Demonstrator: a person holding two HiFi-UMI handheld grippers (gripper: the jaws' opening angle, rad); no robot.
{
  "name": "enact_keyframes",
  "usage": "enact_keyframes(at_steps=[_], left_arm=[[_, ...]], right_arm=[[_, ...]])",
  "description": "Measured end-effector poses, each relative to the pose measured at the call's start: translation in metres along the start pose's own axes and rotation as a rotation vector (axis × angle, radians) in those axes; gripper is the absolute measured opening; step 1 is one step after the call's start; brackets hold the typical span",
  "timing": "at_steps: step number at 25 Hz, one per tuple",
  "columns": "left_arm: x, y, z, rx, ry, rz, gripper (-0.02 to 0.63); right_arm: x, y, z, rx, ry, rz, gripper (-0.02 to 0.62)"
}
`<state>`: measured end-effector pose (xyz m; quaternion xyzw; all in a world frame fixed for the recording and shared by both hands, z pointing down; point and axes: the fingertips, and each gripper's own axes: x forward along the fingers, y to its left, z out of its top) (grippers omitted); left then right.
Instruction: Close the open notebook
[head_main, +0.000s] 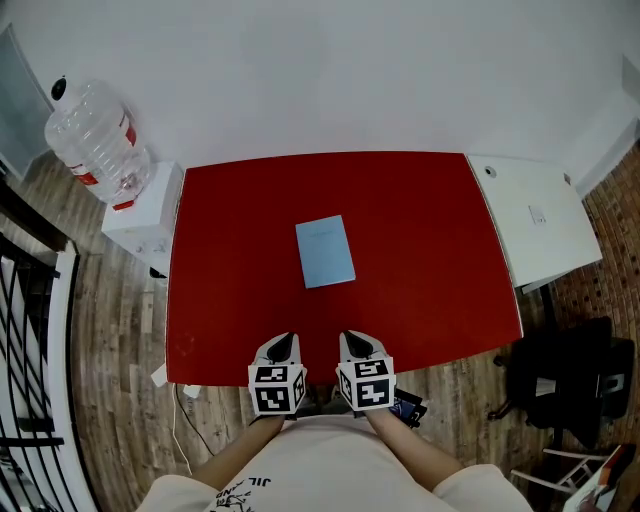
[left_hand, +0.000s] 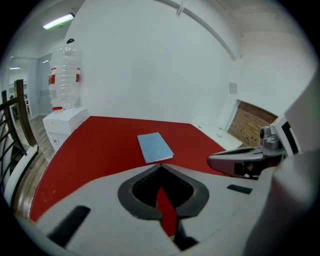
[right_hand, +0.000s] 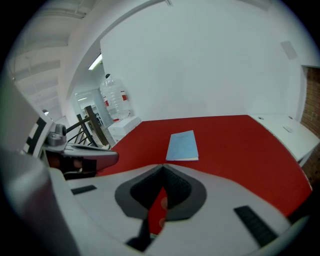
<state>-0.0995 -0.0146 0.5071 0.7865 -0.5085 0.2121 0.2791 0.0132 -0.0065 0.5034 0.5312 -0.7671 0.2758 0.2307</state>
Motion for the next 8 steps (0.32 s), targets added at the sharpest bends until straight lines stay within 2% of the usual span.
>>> enact_keyframes(at_steps=[8], left_arm=[[-0.0026,0.0036,0.0025,-0.010,-0.012,0.005,0.003]], right_arm=[[0.0004,0.0019,0.0034,-0.021,-0.006,0.000,0.003]])
